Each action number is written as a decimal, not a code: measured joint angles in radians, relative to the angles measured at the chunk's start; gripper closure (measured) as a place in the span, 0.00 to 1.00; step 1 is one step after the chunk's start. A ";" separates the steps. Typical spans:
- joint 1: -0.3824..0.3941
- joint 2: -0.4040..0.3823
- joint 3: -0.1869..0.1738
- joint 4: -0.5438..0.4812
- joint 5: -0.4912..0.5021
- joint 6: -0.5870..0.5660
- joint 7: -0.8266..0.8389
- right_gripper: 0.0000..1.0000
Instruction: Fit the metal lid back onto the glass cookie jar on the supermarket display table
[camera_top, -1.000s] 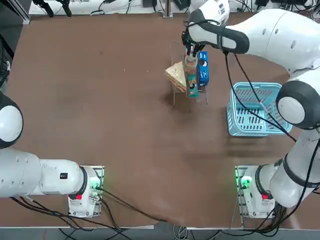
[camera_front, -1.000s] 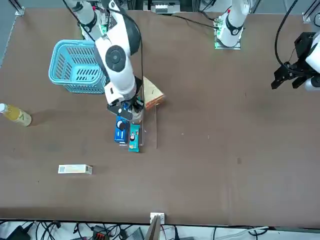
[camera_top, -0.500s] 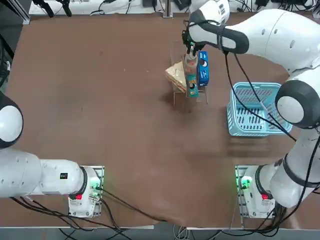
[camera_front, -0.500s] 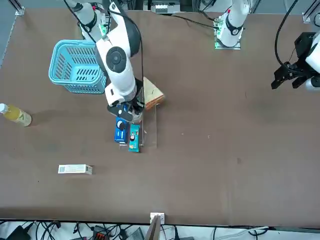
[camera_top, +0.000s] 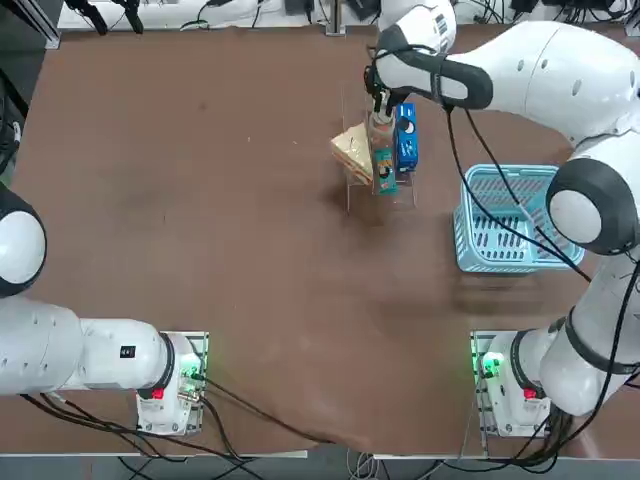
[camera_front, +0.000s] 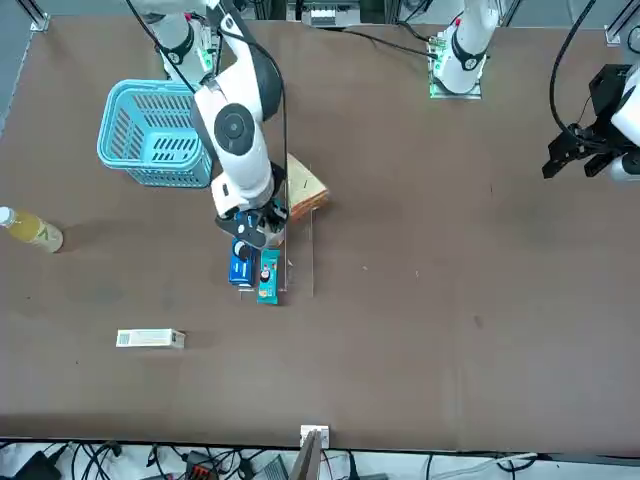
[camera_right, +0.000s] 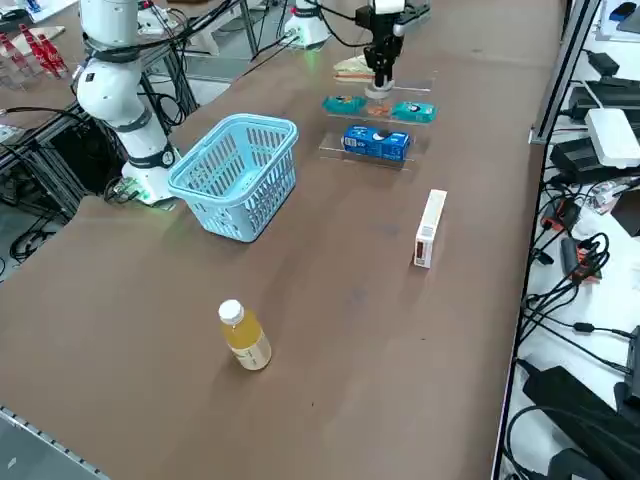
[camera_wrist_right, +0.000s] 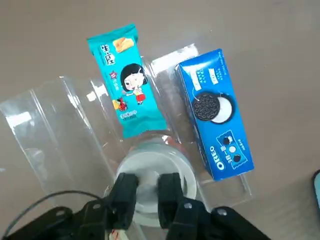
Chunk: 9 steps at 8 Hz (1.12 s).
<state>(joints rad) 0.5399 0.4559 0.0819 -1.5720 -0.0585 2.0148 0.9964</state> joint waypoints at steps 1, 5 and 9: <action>0.001 0.000 0.000 -0.001 0.000 0.000 0.000 0.74; 0.004 0.000 0.001 -0.003 0.000 -0.001 0.001 0.74; 0.006 0.000 0.001 -0.005 0.000 -0.001 0.004 0.74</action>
<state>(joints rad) 0.5454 0.4557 0.0825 -1.5766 -0.0585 2.0134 1.0000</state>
